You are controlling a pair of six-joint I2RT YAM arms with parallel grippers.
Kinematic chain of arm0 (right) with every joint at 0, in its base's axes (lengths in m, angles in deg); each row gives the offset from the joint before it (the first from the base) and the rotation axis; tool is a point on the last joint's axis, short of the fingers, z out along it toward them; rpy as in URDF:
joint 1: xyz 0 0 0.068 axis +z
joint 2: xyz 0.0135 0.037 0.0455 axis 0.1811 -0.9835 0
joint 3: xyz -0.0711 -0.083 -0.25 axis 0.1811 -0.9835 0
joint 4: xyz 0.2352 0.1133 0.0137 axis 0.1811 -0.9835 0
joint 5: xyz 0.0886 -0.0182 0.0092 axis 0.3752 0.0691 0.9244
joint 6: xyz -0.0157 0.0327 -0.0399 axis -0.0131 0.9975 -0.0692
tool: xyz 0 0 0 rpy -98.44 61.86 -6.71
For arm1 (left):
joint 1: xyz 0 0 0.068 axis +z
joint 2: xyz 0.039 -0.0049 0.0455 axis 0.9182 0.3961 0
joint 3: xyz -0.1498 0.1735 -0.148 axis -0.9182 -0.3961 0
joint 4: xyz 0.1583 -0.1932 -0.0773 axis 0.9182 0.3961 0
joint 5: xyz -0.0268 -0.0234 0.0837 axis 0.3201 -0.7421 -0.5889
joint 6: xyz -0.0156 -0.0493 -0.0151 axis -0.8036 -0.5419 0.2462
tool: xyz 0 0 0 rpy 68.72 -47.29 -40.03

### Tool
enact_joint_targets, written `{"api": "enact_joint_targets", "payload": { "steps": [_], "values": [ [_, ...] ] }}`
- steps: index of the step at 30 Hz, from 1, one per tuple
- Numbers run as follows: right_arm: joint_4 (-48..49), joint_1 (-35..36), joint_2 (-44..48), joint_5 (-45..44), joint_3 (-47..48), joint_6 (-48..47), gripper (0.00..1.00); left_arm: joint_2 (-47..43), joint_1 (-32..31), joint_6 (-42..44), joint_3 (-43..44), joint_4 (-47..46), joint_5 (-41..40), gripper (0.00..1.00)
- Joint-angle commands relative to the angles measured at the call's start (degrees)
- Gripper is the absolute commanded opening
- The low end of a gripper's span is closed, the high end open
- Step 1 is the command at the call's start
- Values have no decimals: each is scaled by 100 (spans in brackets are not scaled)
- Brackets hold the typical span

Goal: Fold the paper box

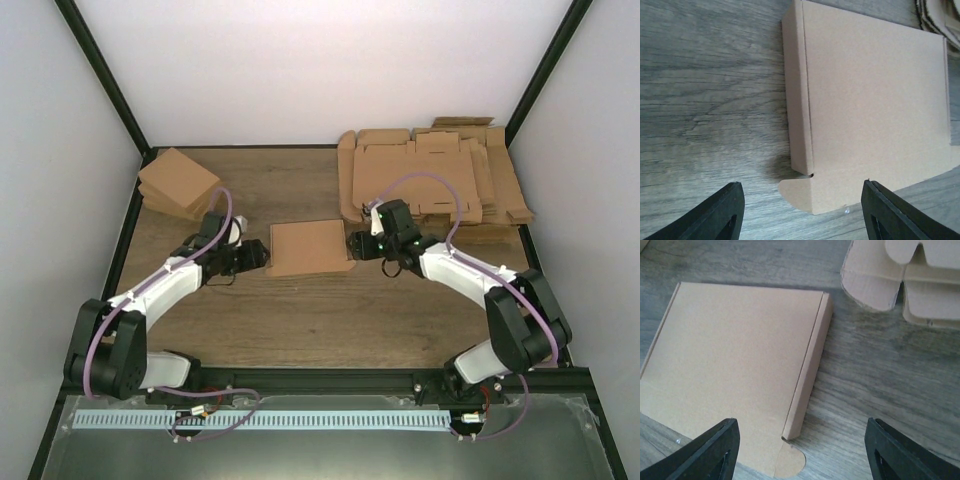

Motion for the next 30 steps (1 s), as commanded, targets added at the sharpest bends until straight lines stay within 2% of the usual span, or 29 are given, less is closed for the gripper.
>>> {"api": "enact_joint_targets", "payload": {
  "steps": [1,5,10,14,20,26,30],
  "values": [
    [-75,-5,-282,29,666,-76,72,77,-32,190,213,-173,320,70],
    [-45,-124,-1159,500,1181,13,71,454,-23,48,347,-488,360,73],
    [189,-295,-2018,1303,1470,194,63,1062,-14,-115,557,-768,372,70],
    [353,-296,-2310,1633,1358,325,53,1526,-19,-55,738,-843,445,65],
    [620,-269,-1962,2101,657,451,43,1997,-33,281,904,-730,953,55],
    [692,1,-1178,2263,-348,639,41,1847,-253,342,649,-588,1376,52],
    [711,125,-474,2234,-1072,938,43,1470,-579,241,398,-330,1125,52]
  ]
}}
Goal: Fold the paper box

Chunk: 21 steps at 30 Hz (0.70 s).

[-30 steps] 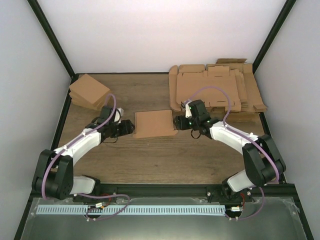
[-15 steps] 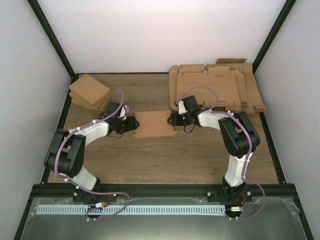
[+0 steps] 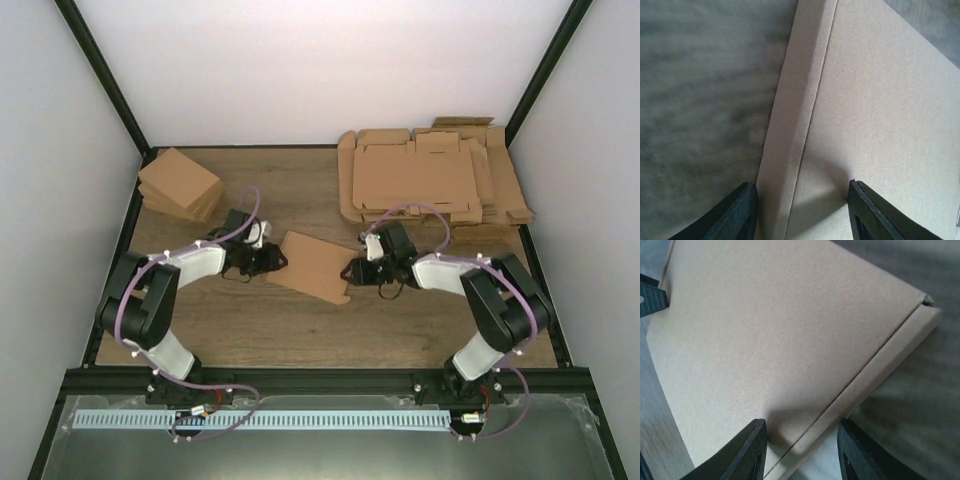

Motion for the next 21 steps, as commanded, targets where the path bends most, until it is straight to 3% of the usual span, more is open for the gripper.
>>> {"api": "enact_joint_targets", "payload": {
  "steps": [1,3,7,12,21],
  "values": [
    [-50,219,700,192,-668,318,47,-526,-396,-33,-338,304,83,53],
    [-237,220,1092,-240,-881,318,58,-830,-400,-75,-514,426,-260,57],
    [-743,191,1585,-1155,-744,107,69,-1375,-405,-3,-598,794,-1316,67],
    [-616,115,1743,-1645,-246,-326,79,-1806,-404,3,-595,802,-1262,70],
    [-446,26,-63,-131,1332,-1582,68,-2459,-626,-30,-1031,216,-647,70]
  ]
}}
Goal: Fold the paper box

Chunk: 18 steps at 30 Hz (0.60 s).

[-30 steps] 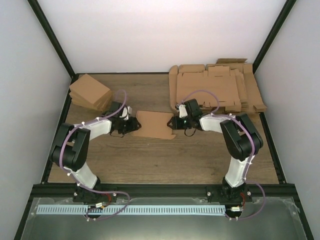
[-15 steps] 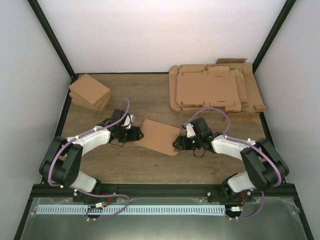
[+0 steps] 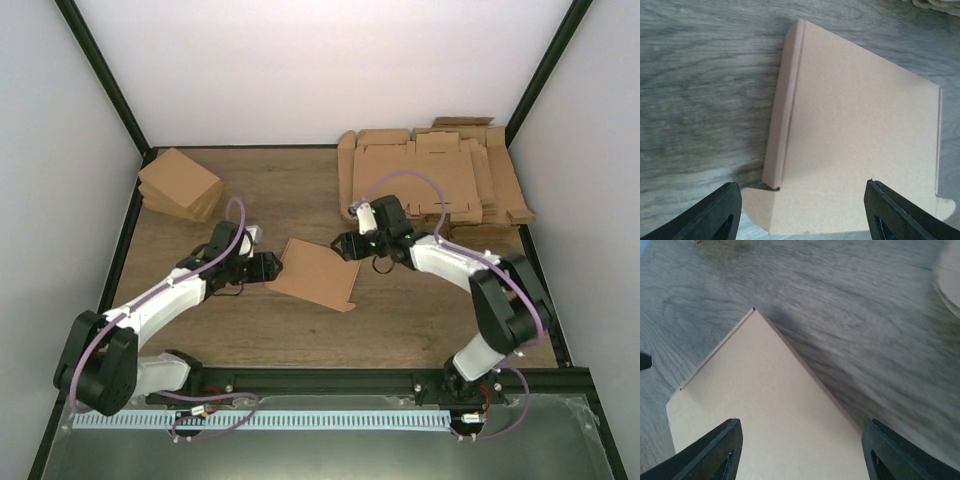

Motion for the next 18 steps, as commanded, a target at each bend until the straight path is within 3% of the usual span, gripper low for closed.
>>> {"api": "enact_joint_targets", "payload": {
  "steps": [1,8,18],
  "values": [
    [164,-99,-876,784,691,-767,66,-294,-177,26,-163,-357,365,70],
    [405,-379,-1736,1659,1024,-884,52,-192,-394,-4,93,-242,340,70],
    [361,-537,-2145,2175,1063,-893,42,-228,-428,-7,455,75,-27,70]
  ]
}}
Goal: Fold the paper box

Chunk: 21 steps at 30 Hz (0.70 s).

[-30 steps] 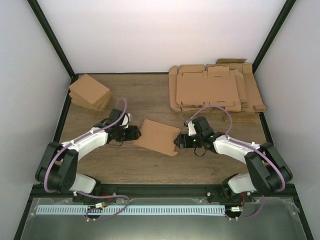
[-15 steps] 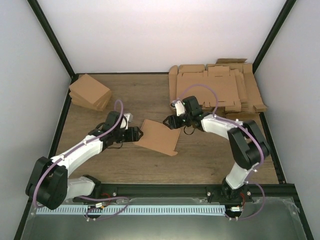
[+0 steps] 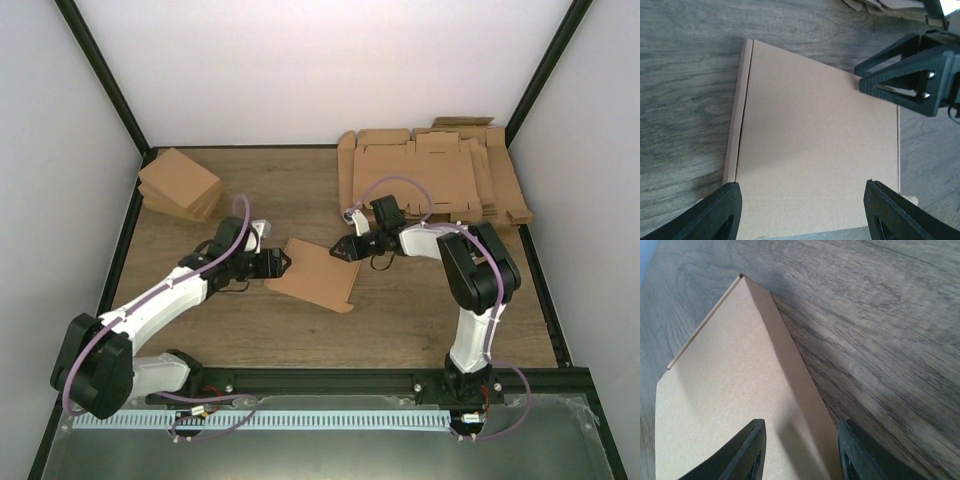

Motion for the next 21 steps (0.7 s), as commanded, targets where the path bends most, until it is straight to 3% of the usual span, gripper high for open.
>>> {"api": "enact_joint_targets", "payload": {
  "steps": [1,14,21],
  "values": [
    [-3,-27,-224,305,294,-103,40,-36,-44,28,336,139,-158,70],
    [-281,-304,-736,545,627,99,25,-381,-60,0,774,683,-323,70],
    [-386,-372,-973,491,773,154,18,-860,-141,12,1190,920,290,70]
  ]
}}
